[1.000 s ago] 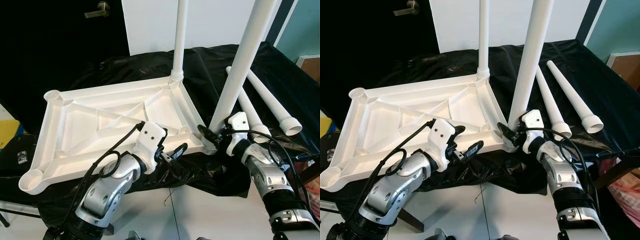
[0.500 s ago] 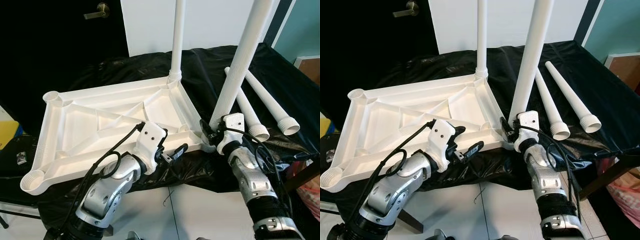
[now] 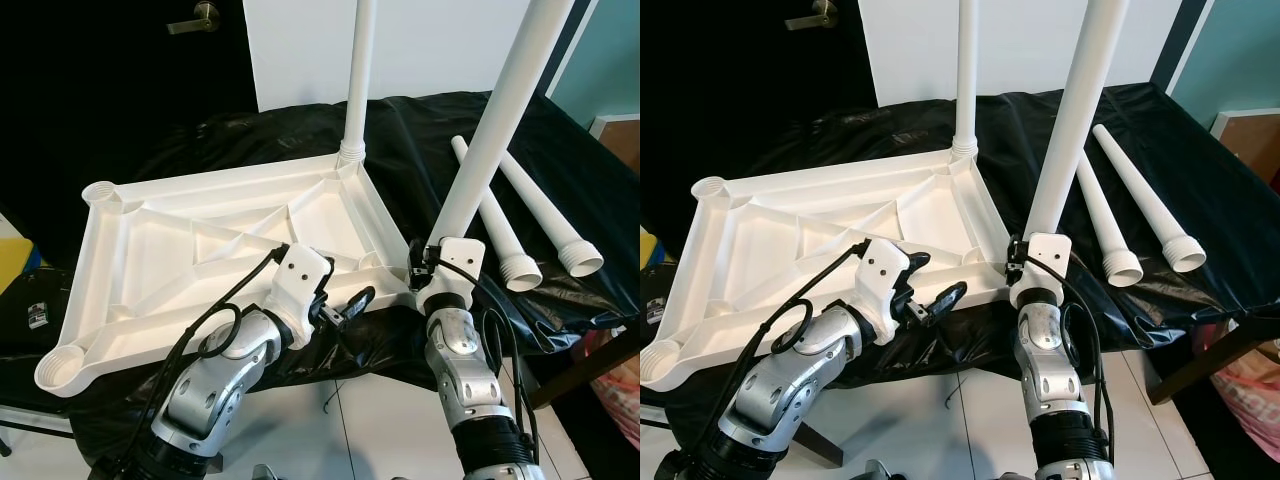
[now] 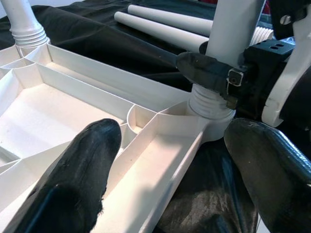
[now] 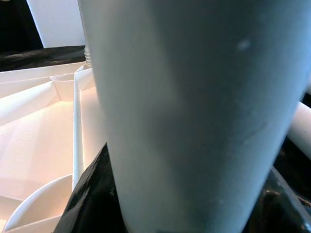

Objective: Building children table

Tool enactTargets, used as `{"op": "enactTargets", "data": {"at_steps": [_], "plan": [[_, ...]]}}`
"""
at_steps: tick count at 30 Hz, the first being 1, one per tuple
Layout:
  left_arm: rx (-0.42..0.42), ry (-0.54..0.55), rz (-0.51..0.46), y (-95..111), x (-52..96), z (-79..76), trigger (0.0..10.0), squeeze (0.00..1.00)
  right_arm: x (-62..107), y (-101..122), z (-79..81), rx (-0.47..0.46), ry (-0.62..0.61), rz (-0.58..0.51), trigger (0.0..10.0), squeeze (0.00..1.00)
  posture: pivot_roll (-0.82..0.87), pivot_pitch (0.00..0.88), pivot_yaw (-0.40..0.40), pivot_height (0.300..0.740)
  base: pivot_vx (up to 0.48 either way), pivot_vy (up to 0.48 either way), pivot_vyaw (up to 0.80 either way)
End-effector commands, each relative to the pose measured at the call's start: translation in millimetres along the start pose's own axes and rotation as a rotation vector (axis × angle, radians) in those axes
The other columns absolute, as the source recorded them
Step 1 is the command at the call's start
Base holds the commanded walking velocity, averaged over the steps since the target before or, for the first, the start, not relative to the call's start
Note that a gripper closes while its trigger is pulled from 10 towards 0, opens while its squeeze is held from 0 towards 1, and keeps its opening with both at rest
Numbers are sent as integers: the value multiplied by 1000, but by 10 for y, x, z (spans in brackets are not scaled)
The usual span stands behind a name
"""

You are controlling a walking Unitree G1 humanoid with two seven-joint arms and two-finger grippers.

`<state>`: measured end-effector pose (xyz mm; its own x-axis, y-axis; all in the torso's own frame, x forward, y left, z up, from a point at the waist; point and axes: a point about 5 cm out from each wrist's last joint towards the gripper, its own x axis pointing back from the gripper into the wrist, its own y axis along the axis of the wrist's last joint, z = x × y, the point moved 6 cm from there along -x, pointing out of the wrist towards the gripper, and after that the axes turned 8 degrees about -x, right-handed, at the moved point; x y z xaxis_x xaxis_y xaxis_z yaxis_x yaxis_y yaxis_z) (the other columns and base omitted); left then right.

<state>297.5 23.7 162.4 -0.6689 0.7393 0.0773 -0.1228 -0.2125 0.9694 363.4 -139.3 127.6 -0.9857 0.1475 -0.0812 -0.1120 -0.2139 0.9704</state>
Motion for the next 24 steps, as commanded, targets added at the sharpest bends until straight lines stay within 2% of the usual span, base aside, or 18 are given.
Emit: {"op": "enactTargets", "data": {"at_steps": [1,7,8,9,10,18,19,21,22,23,24], "plan": [[-17,-31,-2,8,11,-33,10000,0,80,-255,-110,-18,-51,95,10000,0,-14,74,17,740,0,0,0],[-21,-32,0,4,7,-30,10000,0,39,-166,-33,4,4,59,10000,0,-12,67,11,740,0,0,0],[-21,-31,-1,8,2,-33,10000,0,21,-127,-12,18,27,48,10000,404,-13,67,7,740,0,0,0],[-21,-31,-1,8,2,-33,10000,0,21,-127,-12,18,27,48,10000,404,-13,67,7,740,0,0,0],[-20,-31,-2,10,2,-37,10000,0,14,-94,20,14,66,43,10000,1000,-13,67,7,740,0,0,0],[-18,-32,-2,-3,7,-62,10000,0,2,17,17,26,152,12,10000,1000,-10,61,-5,740,0,0,0],[-17,-30,-2,-3,11,-63,10000,0,1,66,5,33,199,-2,10000,1000,-7,62,-7,740,0,0,0],[-17,-30,-2,-3,11,-63,10000,0,1,66,5,33,199,-2,10000,1000,-7,62,-7,740,0,0,0],[-16,-30,-1,-2,17,-67,10000,0,-1,97,-5,26,253,-1,10000,1000,-7,66,-6,740,0,0,0],[-16,-30,-1,-2,17,-67,10000,0,-1,97,-5,26,253,-1,10000,1000,-7,66,-6,740,0,0,0],[-15,-32,1,-7,23,-75,10000,0,-4,126,5,22,331,6,10000,294,-6,73,-4,740,0,0,0]]}}
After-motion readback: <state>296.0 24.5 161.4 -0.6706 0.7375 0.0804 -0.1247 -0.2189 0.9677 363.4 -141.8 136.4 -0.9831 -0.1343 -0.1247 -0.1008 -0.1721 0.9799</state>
